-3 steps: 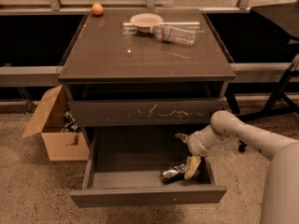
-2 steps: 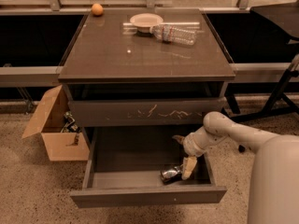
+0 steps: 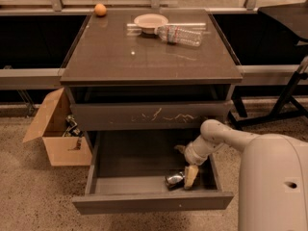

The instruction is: Pick redbull can from middle drawer and place on counter

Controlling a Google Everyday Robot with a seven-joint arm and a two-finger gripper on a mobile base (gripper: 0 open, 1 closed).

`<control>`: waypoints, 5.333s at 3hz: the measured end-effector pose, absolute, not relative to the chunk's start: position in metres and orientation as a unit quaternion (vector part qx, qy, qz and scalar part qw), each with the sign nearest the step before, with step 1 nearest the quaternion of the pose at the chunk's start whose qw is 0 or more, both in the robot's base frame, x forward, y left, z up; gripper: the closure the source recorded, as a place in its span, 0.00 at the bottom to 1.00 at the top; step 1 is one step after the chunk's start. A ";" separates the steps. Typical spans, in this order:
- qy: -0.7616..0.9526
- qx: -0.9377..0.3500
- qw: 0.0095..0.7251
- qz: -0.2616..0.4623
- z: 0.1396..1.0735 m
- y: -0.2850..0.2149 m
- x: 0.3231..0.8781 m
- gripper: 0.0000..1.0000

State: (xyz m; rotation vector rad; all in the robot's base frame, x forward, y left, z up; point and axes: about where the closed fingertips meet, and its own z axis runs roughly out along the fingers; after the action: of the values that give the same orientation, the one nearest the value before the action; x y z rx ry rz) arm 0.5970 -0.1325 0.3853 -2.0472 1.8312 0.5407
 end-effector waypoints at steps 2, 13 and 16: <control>0.649 -0.718 0.145 0.207 0.351 -0.129 0.595 0.47; 0.330 -0.875 0.352 0.031 0.799 -0.003 0.565 1.00; 0.345 -0.814 0.468 0.000 0.919 0.007 0.634 1.00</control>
Offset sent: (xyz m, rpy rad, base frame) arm -0.0001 0.0021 -0.0464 -0.0206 0.0803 0.0066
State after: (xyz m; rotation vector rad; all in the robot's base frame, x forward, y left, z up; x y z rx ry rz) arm 0.6337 0.0074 0.9189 -1.9955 0.8474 -0.0012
